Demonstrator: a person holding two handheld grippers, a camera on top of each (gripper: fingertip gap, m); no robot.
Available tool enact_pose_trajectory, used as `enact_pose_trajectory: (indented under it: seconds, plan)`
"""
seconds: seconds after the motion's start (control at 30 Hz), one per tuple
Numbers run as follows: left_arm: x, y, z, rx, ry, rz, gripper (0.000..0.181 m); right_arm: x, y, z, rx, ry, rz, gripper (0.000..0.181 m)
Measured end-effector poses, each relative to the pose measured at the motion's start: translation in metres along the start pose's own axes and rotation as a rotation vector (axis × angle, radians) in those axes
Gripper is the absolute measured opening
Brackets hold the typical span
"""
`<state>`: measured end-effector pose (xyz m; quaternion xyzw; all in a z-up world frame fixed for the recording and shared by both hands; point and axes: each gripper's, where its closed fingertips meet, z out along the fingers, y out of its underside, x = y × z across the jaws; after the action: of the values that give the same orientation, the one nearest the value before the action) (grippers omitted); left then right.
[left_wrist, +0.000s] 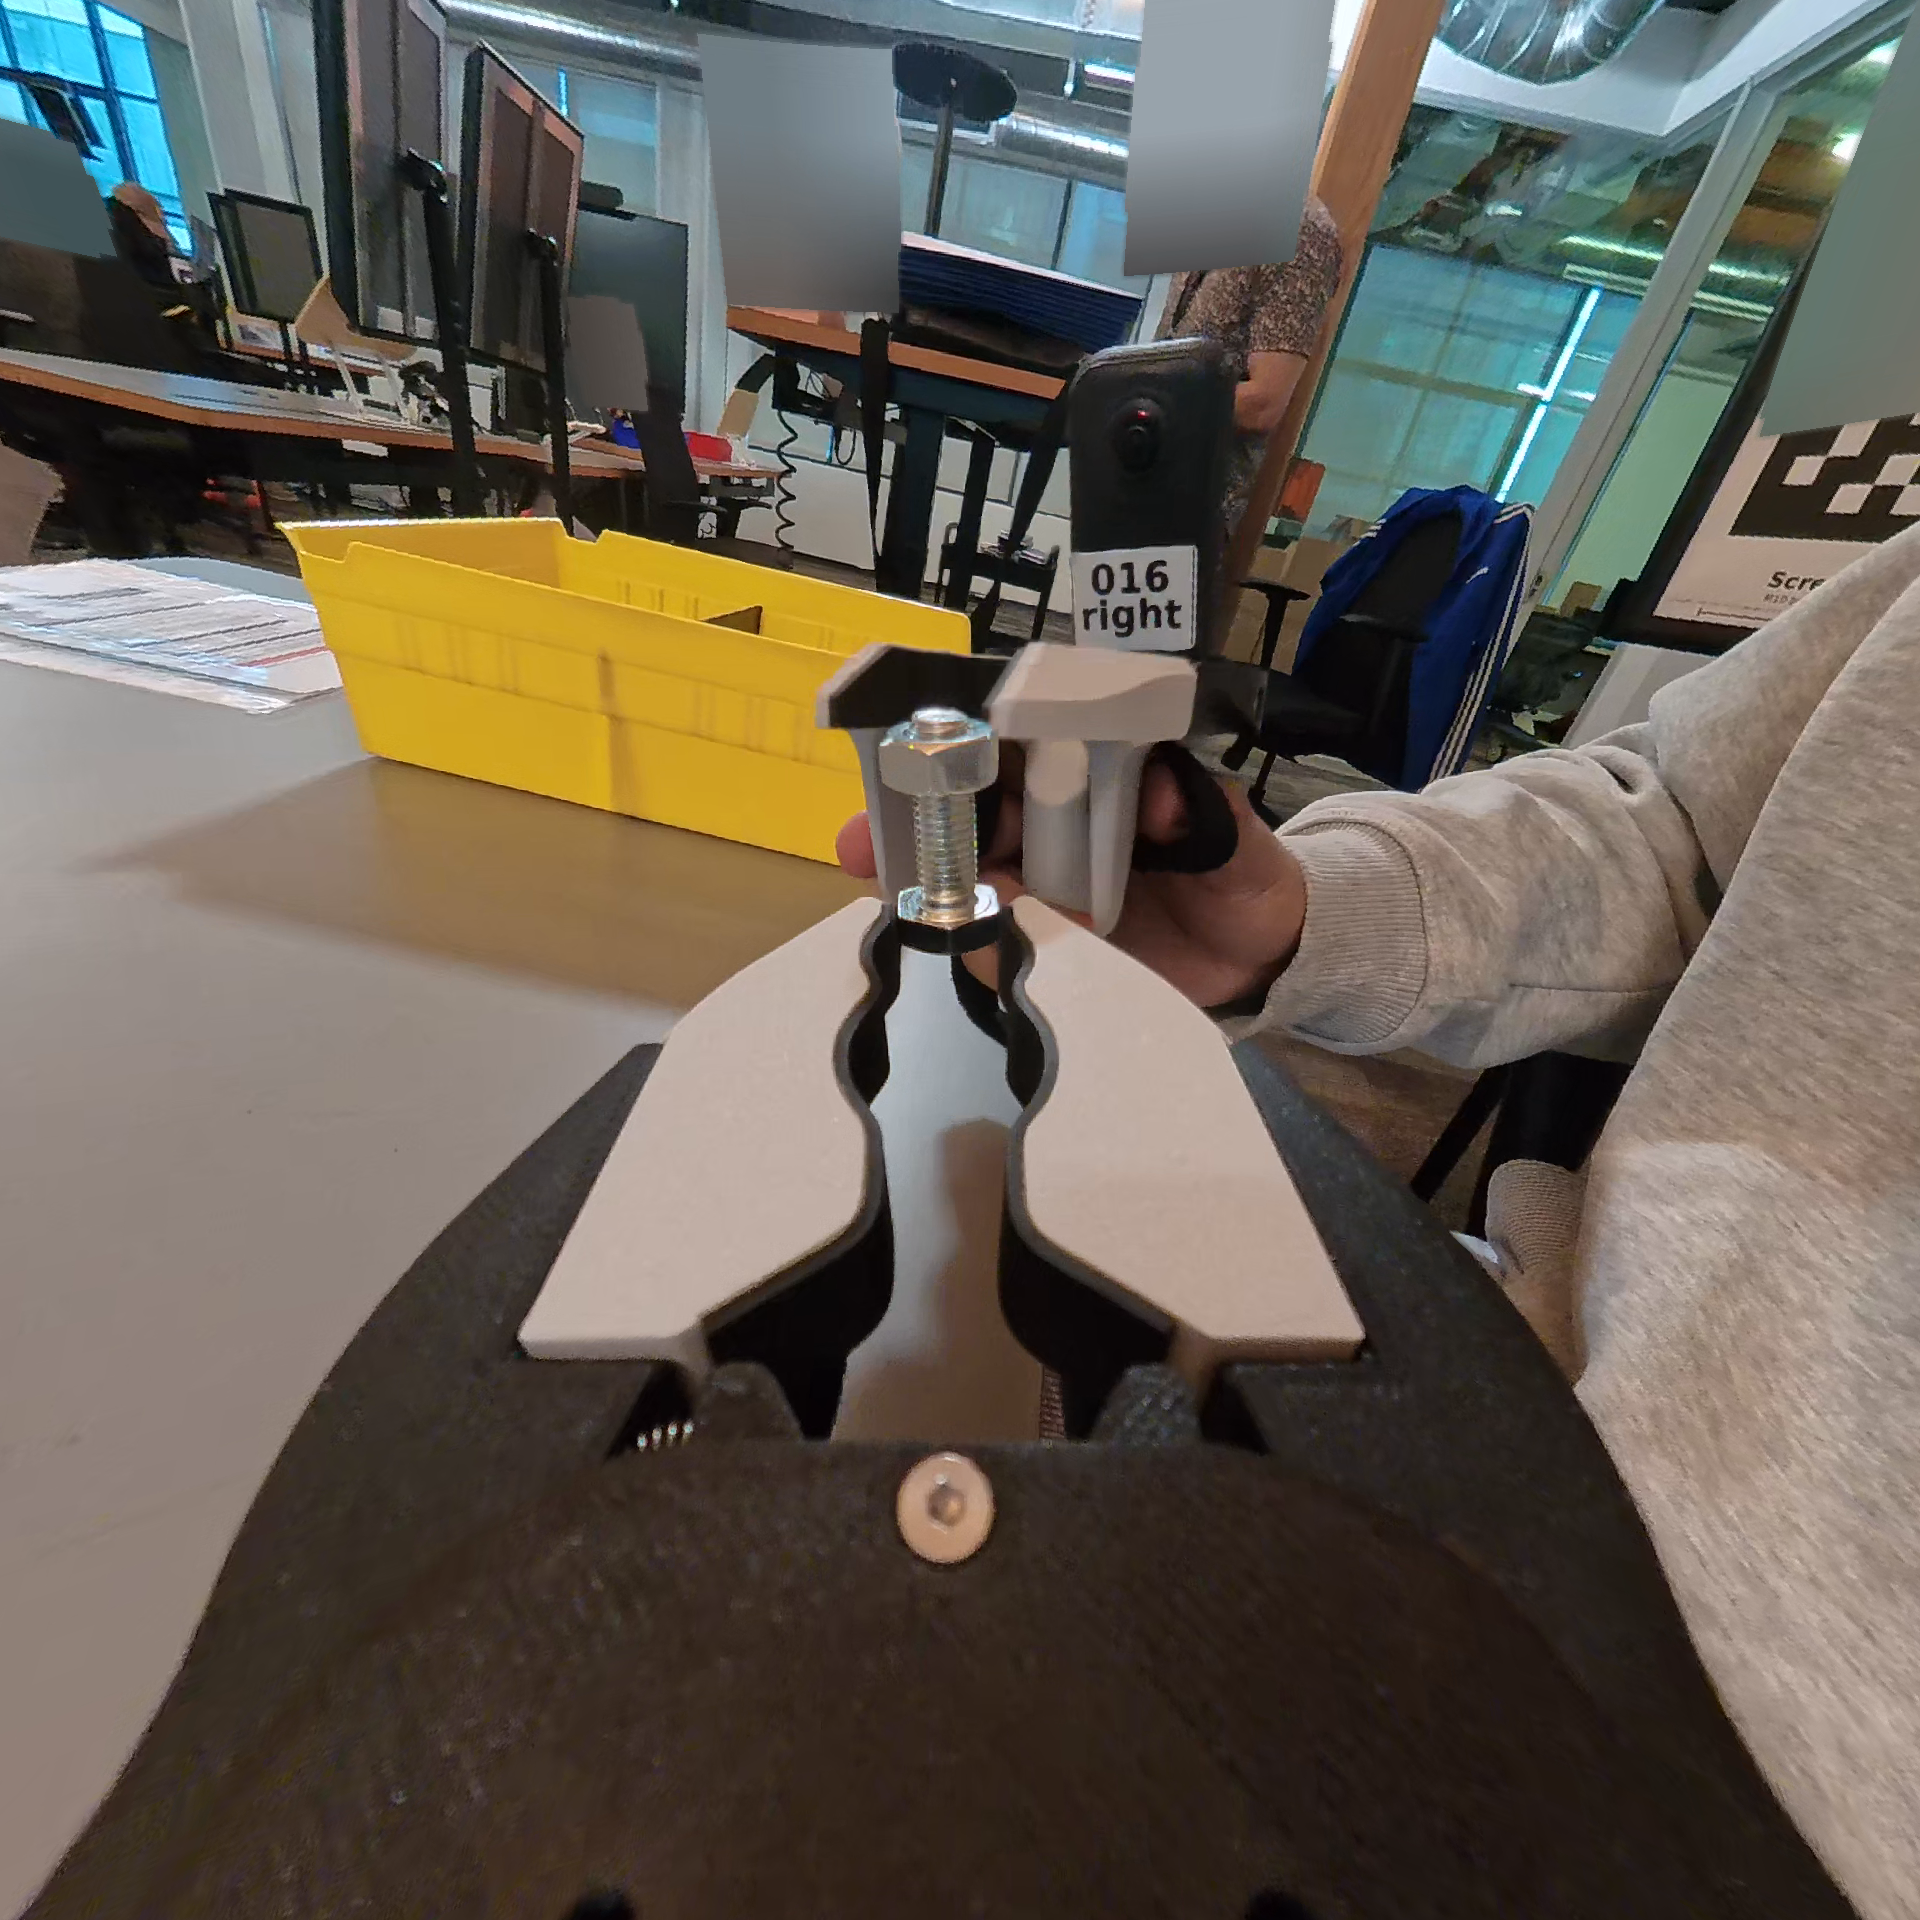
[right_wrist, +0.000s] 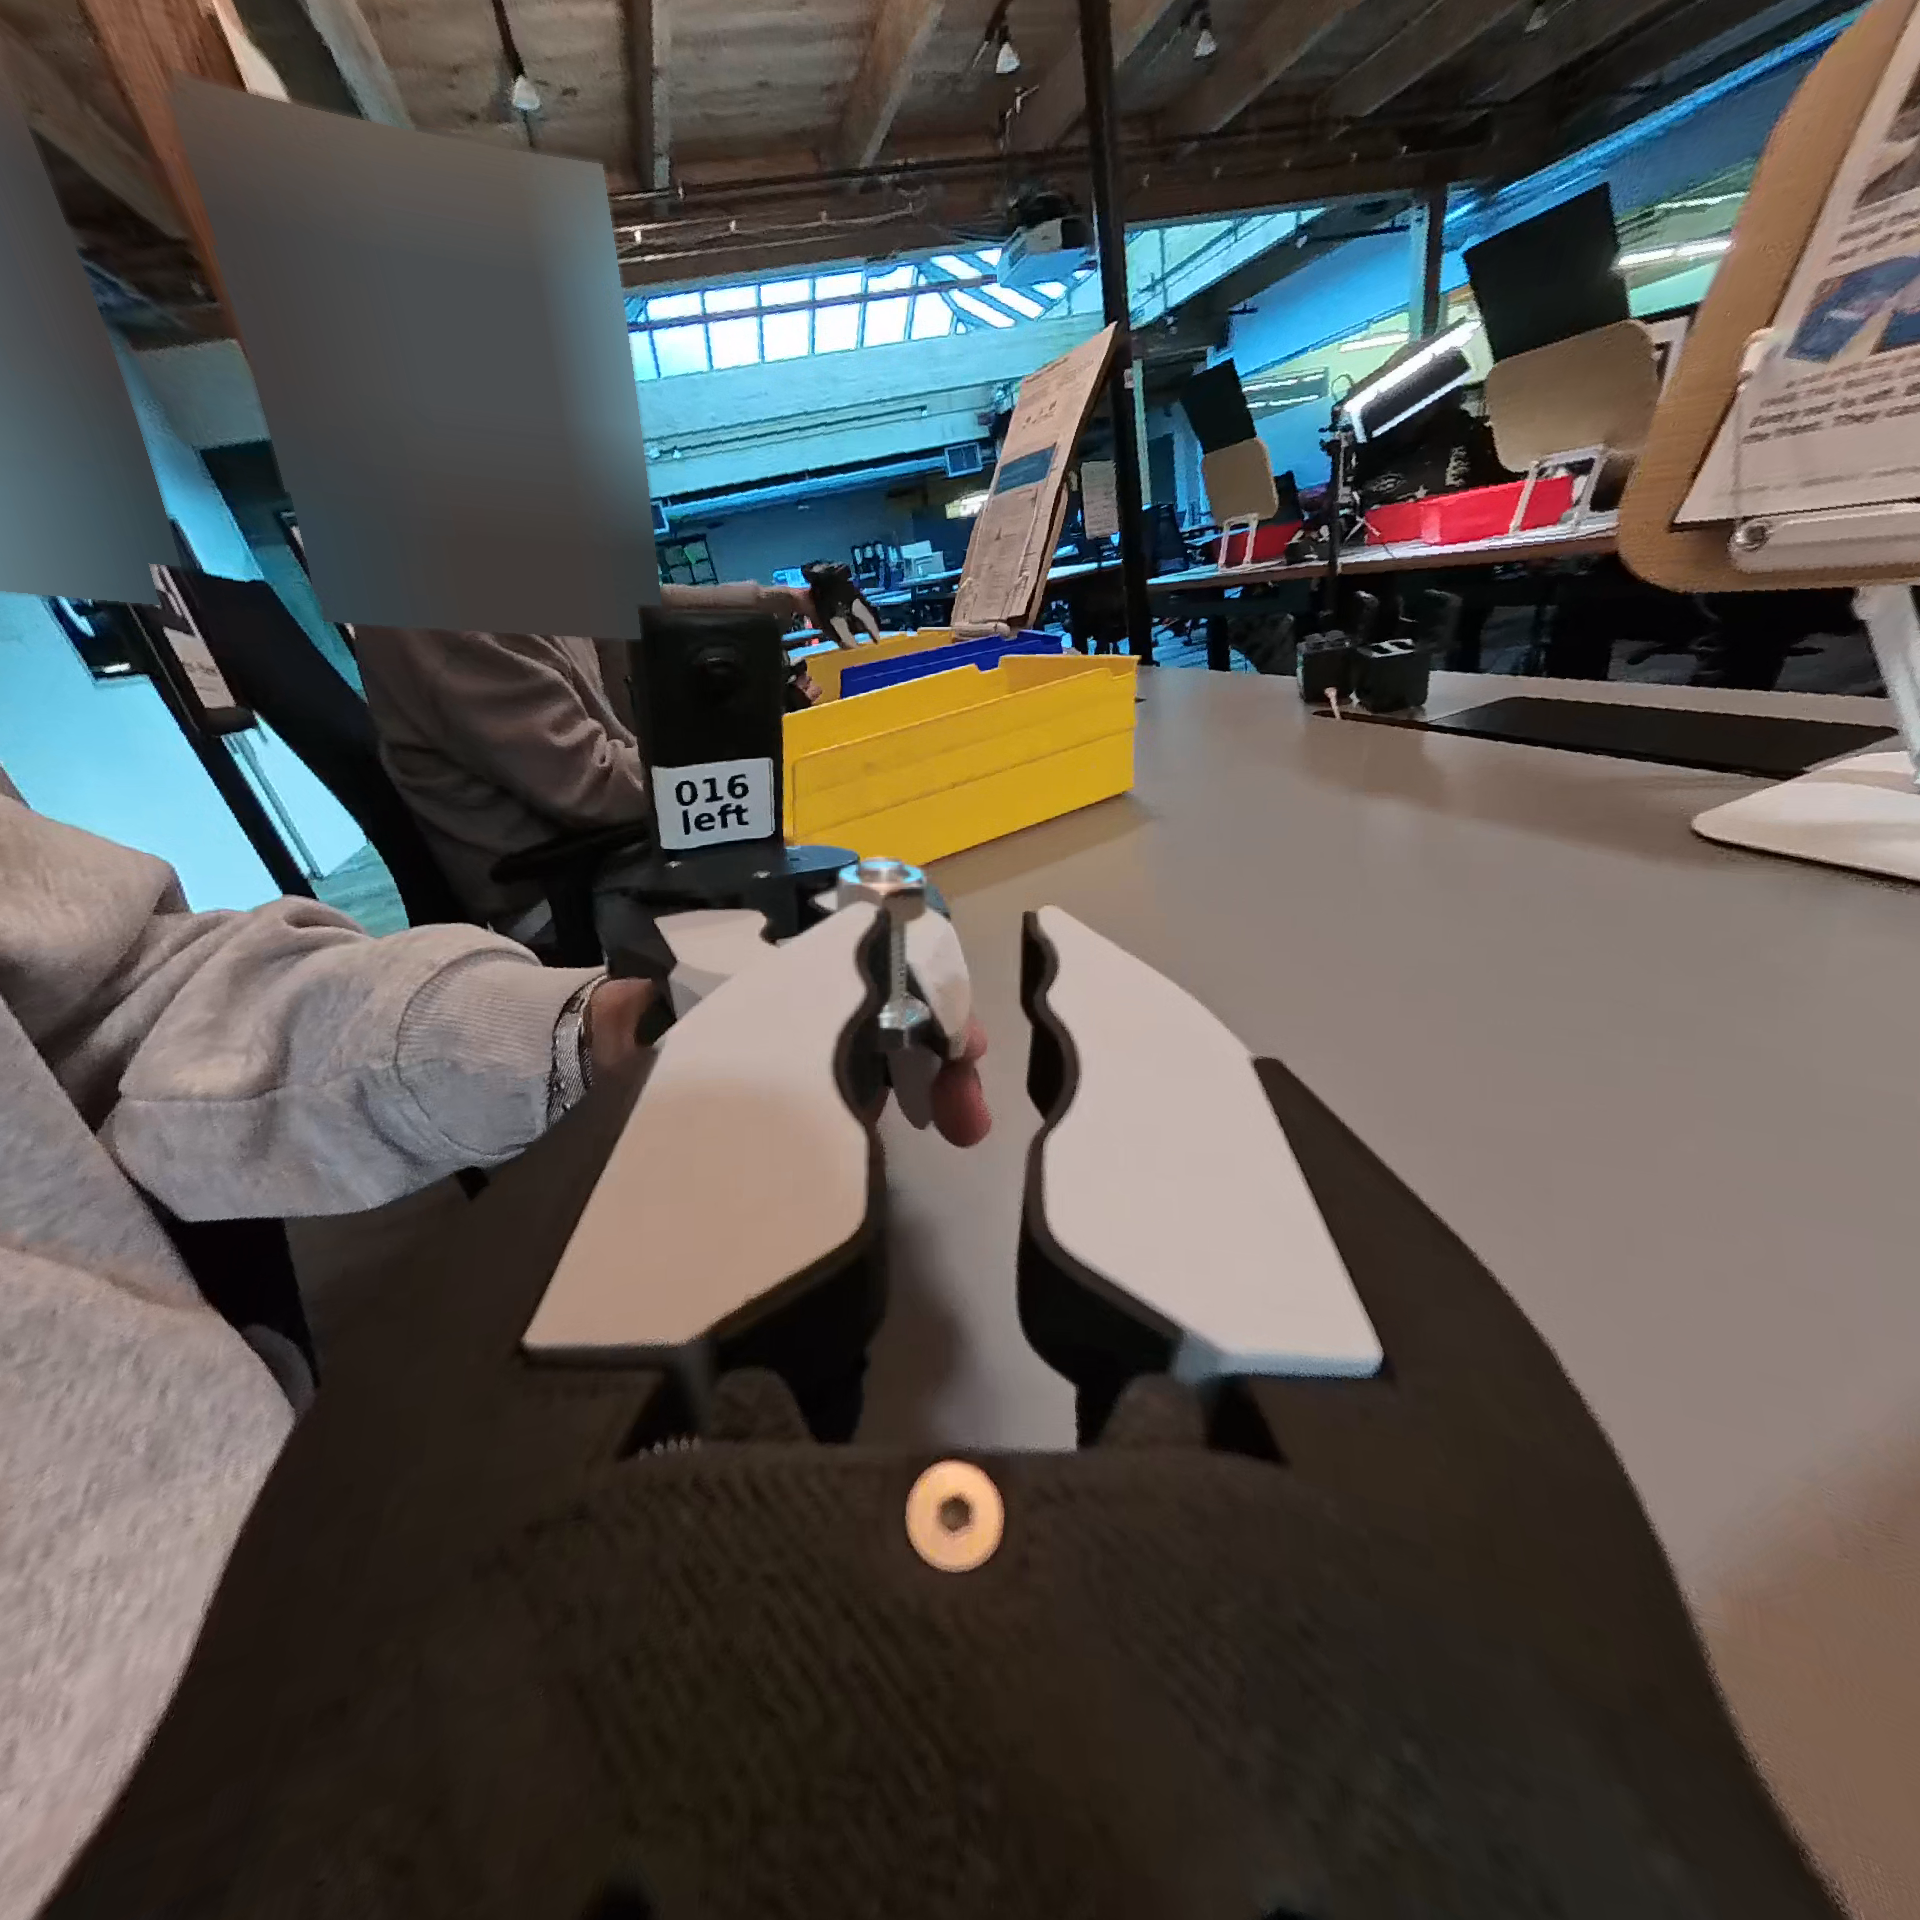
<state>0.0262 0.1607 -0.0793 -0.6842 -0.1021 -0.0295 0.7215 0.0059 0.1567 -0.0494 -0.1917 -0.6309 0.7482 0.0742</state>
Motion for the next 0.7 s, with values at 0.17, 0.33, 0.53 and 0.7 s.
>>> enact_pose_trajectory:
  seconds: [0.17,0.33,0.53,0.7]
  plan:
    - [0.000,0.000,0.000,0.000,-0.001,0.000,0.017,-0.007,-0.005,-0.001,0.029,-0.048,0.006,0.031]
    - [0.001,0.001,0.001,-0.004,0.000,0.005,0.018,-0.012,0.001,0.004,-0.014,-0.046,-0.054,0.031]
    - [-0.001,0.000,0.000,0.002,-0.006,0.002,0.017,0.007,-0.001,-0.003,0.010,0.028,0.010,0.023]
    - [-0.001,0.000,0.000,-0.002,-0.019,0.017,0.017,0.009,-0.009,-0.007,0.056,0.011,0.053,0.027]
